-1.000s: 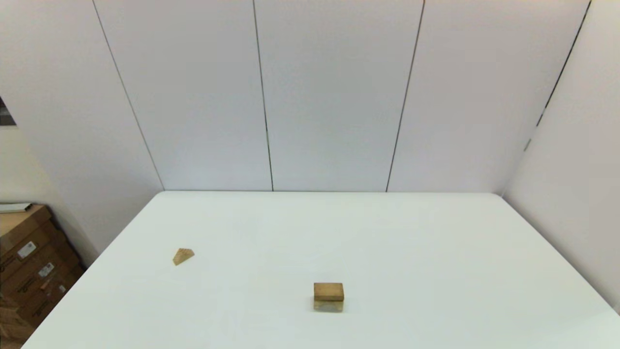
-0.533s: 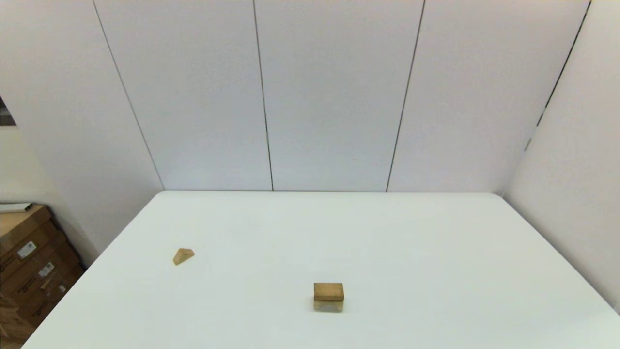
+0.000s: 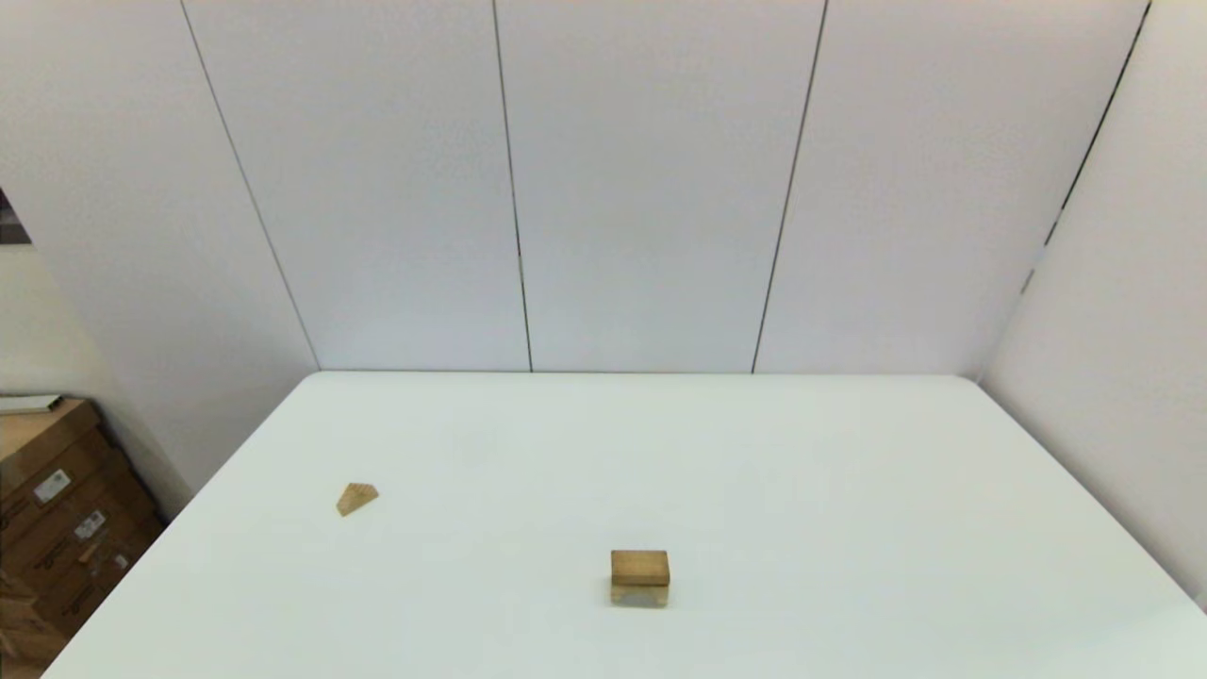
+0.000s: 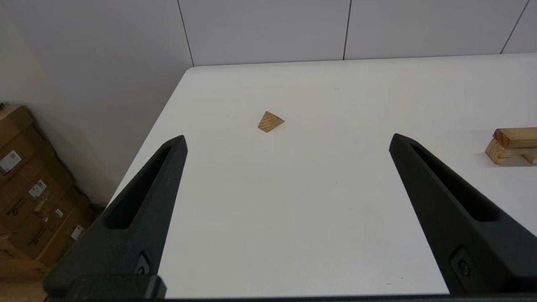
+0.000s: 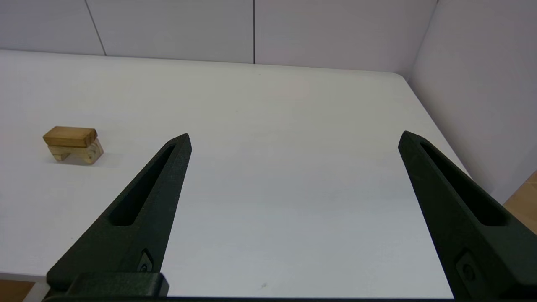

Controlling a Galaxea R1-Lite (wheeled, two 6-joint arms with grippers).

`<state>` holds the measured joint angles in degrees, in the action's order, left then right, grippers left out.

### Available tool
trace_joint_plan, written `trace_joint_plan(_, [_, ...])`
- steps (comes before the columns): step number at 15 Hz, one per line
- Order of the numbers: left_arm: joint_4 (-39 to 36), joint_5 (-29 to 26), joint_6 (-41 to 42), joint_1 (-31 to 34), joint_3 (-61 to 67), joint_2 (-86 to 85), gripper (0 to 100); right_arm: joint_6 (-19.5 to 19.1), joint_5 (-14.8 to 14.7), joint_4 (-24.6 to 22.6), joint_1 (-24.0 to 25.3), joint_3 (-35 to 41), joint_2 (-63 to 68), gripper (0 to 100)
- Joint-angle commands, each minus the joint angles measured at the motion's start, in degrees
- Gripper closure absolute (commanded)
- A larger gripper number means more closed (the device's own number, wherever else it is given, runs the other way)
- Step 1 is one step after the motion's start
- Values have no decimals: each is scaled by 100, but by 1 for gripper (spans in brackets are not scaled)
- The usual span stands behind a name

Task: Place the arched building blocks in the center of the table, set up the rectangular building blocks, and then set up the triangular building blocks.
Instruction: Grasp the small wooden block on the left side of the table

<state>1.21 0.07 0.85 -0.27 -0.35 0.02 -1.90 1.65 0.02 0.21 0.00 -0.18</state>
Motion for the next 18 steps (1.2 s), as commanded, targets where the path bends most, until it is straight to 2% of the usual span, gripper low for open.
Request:
trace_joint_plan(1, [2, 1, 3, 0, 0, 6, 0, -3, 2, -2, 6, 9, 9, 0])
trace_joint_plan(18, [2, -7, 134, 0, 0, 6, 0, -3, 2, -2, -3, 9, 9, 0])
